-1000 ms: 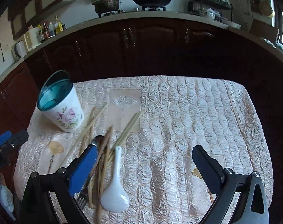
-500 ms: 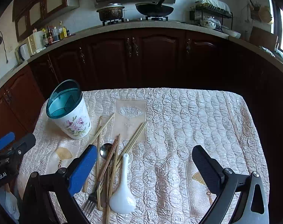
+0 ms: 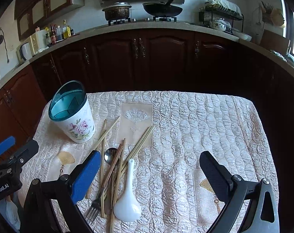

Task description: Organize utensils

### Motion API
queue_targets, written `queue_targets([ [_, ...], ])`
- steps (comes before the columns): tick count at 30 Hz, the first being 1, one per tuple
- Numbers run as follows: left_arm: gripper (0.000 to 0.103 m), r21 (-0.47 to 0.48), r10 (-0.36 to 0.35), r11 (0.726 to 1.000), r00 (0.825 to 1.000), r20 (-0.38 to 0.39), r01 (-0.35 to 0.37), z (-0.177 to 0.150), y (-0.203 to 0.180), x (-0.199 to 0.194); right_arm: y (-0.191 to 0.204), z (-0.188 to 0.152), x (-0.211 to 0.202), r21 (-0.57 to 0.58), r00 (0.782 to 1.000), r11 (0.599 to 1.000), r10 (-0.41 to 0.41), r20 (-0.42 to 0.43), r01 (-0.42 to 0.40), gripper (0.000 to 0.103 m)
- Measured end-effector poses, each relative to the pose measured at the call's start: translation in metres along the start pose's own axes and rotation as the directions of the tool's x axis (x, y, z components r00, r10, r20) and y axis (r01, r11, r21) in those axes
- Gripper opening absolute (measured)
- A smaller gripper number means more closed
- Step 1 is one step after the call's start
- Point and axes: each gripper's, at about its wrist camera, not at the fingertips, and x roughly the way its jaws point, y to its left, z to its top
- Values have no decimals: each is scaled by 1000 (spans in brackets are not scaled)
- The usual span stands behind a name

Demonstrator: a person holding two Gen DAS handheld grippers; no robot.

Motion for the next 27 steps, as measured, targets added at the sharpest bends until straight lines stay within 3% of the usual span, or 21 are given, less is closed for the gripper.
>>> queue_targets([
  [27,102,3,20,1000,1000,-5,-20,6,-1,8,2,3,6,-19,1000,1000,0,1,0,101],
])
